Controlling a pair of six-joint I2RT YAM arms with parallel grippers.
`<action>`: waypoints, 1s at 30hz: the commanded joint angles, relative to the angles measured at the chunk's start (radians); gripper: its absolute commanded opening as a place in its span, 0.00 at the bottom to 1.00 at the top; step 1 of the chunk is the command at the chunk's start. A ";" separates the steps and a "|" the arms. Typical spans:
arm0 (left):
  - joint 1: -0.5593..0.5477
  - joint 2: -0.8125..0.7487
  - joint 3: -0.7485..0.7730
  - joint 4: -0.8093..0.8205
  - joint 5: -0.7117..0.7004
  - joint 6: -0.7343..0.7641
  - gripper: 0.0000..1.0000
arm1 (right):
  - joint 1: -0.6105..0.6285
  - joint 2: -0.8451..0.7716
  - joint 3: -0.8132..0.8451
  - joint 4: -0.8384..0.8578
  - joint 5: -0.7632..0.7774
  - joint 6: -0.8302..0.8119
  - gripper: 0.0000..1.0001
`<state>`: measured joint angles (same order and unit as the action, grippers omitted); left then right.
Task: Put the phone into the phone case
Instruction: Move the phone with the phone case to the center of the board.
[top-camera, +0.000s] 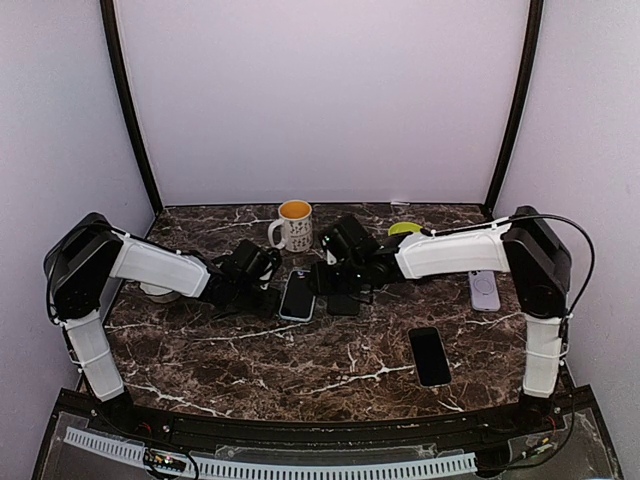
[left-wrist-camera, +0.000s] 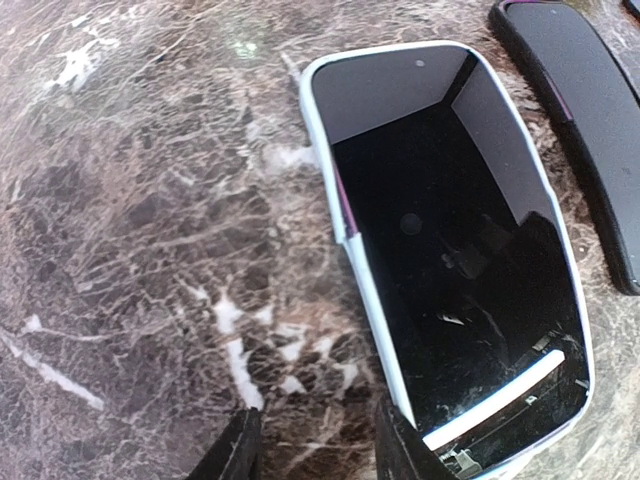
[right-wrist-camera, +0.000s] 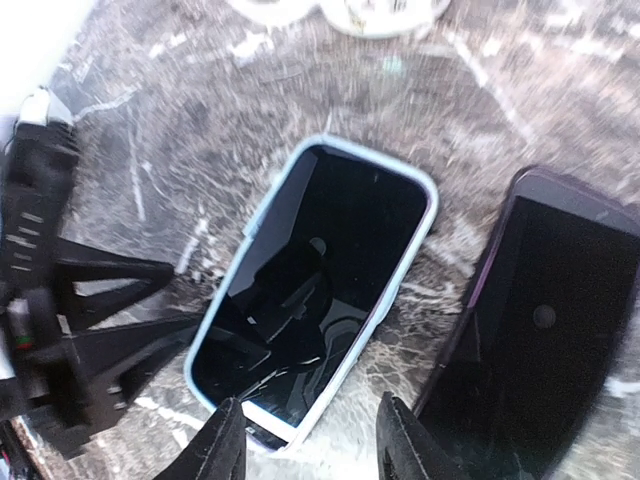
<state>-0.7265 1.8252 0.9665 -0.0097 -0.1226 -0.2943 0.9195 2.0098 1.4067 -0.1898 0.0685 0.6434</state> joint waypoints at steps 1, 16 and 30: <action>-0.012 0.027 0.000 -0.014 0.081 -0.008 0.41 | -0.038 -0.104 -0.033 -0.029 0.047 -0.041 0.45; -0.013 -0.007 0.028 -0.067 0.022 0.022 0.43 | -0.355 -0.435 -0.313 -0.248 0.240 -0.138 0.65; -0.011 -0.159 0.129 -0.309 -0.034 0.051 0.93 | -0.755 -0.420 -0.318 -0.344 0.183 -0.291 0.98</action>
<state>-0.7353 1.7554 1.0542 -0.2153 -0.1387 -0.2630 0.2001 1.5623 1.0374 -0.5148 0.2340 0.4076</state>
